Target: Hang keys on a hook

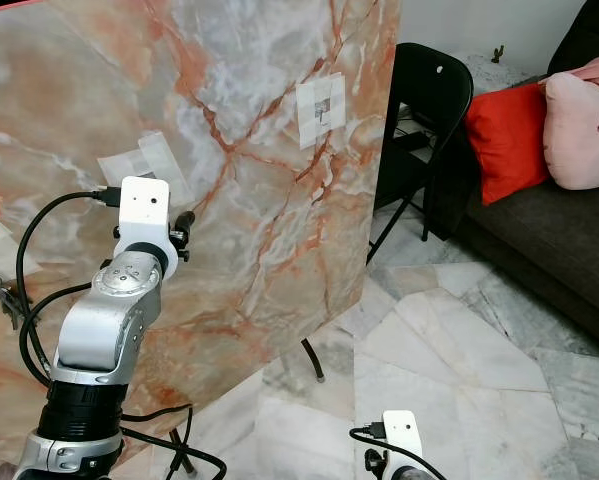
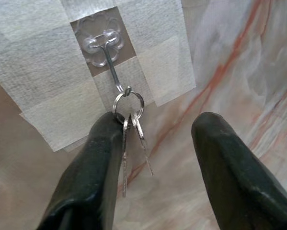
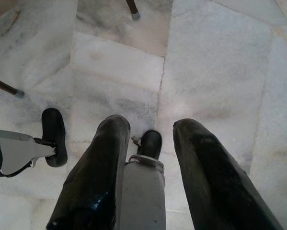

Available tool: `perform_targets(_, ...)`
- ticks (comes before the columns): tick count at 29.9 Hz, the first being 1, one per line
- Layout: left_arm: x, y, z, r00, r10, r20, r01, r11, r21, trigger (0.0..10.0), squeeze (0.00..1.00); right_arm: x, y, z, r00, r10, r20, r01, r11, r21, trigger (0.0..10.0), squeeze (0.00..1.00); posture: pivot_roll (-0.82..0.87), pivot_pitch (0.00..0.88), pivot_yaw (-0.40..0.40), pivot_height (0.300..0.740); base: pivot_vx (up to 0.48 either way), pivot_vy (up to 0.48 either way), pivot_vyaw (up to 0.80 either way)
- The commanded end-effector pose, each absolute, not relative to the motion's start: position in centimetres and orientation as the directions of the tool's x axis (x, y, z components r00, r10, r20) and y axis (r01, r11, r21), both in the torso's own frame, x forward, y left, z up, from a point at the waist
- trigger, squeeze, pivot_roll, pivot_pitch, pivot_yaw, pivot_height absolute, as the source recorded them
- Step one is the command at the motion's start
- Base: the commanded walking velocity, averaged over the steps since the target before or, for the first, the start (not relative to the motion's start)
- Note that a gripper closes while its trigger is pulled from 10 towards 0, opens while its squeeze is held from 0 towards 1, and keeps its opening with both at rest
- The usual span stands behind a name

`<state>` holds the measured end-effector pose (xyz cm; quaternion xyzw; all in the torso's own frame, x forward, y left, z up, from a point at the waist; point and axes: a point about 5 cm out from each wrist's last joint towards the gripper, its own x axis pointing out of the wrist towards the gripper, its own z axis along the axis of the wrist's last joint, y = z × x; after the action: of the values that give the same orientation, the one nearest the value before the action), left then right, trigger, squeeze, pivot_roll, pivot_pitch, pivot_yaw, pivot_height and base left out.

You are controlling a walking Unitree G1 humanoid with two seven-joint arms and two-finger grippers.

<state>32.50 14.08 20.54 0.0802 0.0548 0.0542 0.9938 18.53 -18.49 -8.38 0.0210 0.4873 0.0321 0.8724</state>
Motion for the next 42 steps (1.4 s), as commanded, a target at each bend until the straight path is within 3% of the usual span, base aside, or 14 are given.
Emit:
perform_targets(1, 32.2, 14.1, 21.3, 0.991, 0.116, -0.060, -0.105, 0.981, 0.162, 10.0, 1.00, 18.3, -18.4, -8.5, 0.518, 0.077, -0.852, -0.033, 0.997, 0.070, 10.0, 0.00, 0.02, 0.030, 0.011, 0.740, 0.000, 0.000, 0.00)
perform_targets(6, 32.1, 14.3, 21.3, 0.990, 0.133, -0.055, -0.122, 0.979, 0.166, 10.0, 1.00, 18.2, -18.4, -8.5, 0.516, 0.077, -0.853, -0.033, 0.997, 0.070, 10.0, 0.00, 0.02, 0.030, 0.011, 0.740, 0.000, 0.000, 0.00)
perform_targets(7, 32.1, 14.4, 21.5, 0.990, 0.136, -0.039, -0.128, 0.977, 0.171, 10.0, 0.75, 18.2, -18.4, -8.5, 0.516, 0.077, -0.853, -0.033, 0.997, 0.070, 10.0, 0.00, 0.02, 0.036, 0.009, 0.740, 0.000, 0.000, 0.00)
perform_targets(8, 32.0, 14.3, 21.6, 0.991, 0.132, -0.021, -0.126, 0.977, 0.172, 10.0, 0.57, 18.2, -18.4, -8.5, 0.516, 0.077, -0.853, -0.033, 0.997, 0.070, 10.0, 0.00, 0.02, 0.036, 0.009, 0.740, 0.000, 0.000, 0.00)
perform_targets(9, 32.0, 14.3, 21.6, 0.991, 0.132, -0.021, -0.126, 0.977, 0.172, 10.0, 0.57, 18.2, -18.4, -8.5, 0.516, 0.077, -0.853, -0.033, 0.997, 0.070, 10.0, 0.00, 0.02, 0.036, 0.009, 0.740, 0.000, 0.000, 0.00)
perform_targets(10, 31.9, 14.2, 21.7, 0.991, 0.131, -0.015, -0.126, 0.977, 0.174, 10.0, 0.00, 18.3, -18.4, -8.5, 0.516, 0.077, -0.853, -0.034, 0.997, 0.070, 10.0, 0.00, 0.02, 0.038, 0.009, 0.740, 0.000, 0.000, 0.00)
perform_targets(24, 30.3, 13.2, 20.8, 0.994, 0.101, -0.041, -0.090, 0.973, 0.213, 10.0, 0.00, 18.3, -18.5, -8.5, 0.517, 0.076, -0.853, -0.033, 0.997, 0.069, 10.0, 0.00, 0.02, 0.043, 0.011, 0.740, 0.000, 0.000, 0.00)
perform_targets(30, 29.0, 14.1, 18.6, 0.984, 0.125, -0.127, -0.090, 0.964, 0.248, 10.0, 0.00, 18.3, -18.4, -8.5, 0.517, 0.077, -0.853, -0.034, 0.997, 0.069, 10.0, 0.00, 0.02, 0.045, 0.011, 0.740, 0.000, 0.000, 0.00)
perform_targets(42, 28.8, 15.1, 17.9, 0.981, 0.142, -0.130, -0.106, 0.962, 0.250, 10.0, 0.00, 18.3, -18.5, -8.5, 0.517, 0.077, -0.853, -0.034, 0.997, 0.069, 10.0, 0.00, 0.02, 0.044, 0.011, 0.740, 0.000, 0.000, 0.00)
